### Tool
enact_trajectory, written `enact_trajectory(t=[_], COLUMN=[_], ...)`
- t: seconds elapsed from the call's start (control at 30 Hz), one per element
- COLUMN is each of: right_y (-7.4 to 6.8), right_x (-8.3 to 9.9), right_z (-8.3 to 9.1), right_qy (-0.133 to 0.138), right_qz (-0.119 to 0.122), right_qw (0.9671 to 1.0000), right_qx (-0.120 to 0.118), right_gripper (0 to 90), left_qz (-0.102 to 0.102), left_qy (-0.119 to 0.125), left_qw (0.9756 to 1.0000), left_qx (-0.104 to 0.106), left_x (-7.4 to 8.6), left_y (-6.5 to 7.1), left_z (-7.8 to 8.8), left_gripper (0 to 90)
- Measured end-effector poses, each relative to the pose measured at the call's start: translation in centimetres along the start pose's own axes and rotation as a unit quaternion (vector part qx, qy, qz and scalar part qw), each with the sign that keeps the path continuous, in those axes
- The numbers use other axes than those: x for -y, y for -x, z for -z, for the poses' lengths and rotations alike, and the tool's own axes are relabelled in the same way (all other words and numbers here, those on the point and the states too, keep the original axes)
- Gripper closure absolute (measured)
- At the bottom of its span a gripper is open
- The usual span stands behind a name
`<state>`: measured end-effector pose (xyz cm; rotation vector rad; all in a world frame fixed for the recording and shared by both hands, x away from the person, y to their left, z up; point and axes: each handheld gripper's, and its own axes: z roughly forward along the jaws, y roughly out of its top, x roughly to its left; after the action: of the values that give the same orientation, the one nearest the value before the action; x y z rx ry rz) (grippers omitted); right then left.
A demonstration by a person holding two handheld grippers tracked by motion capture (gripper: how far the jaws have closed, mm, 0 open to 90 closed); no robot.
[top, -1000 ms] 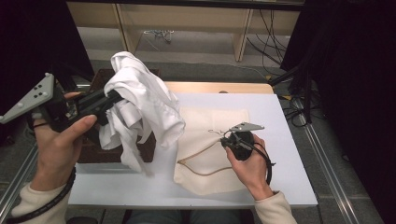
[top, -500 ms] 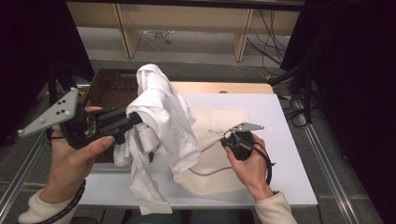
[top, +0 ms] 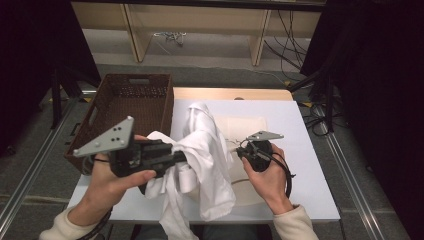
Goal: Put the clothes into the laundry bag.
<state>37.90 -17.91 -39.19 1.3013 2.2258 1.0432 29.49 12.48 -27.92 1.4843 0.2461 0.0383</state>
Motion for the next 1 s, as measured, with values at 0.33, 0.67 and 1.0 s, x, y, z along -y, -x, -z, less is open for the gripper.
enact_trajectory(t=[0.33,0.67,1.0], right_y=[0.0,-0.1,-0.1], right_x=[0.0,0.0,0.0], right_z=[0.0,-0.1,-0.1], right_qy=[-0.001,-0.002,-0.004], right_qz=[0.001,0.001,-0.001], right_qw=[1.0,1.0,1.0], right_qx=[-0.002,-0.004,-0.003], right_gripper=[88.9,88.9,88.9], left_qz=[0.041,0.068,0.084], left_qy=[-0.074,-0.111,-0.145], left_qw=[0.9948,0.9884,0.9798], left_qx=[0.056,0.079,0.109], left_x=[4.4,6.2,7.8], left_y=[0.7,1.2,1.9], left_z=[-3.7,-4.8,-5.9], left_gripper=[83.6,83.5,83.4])
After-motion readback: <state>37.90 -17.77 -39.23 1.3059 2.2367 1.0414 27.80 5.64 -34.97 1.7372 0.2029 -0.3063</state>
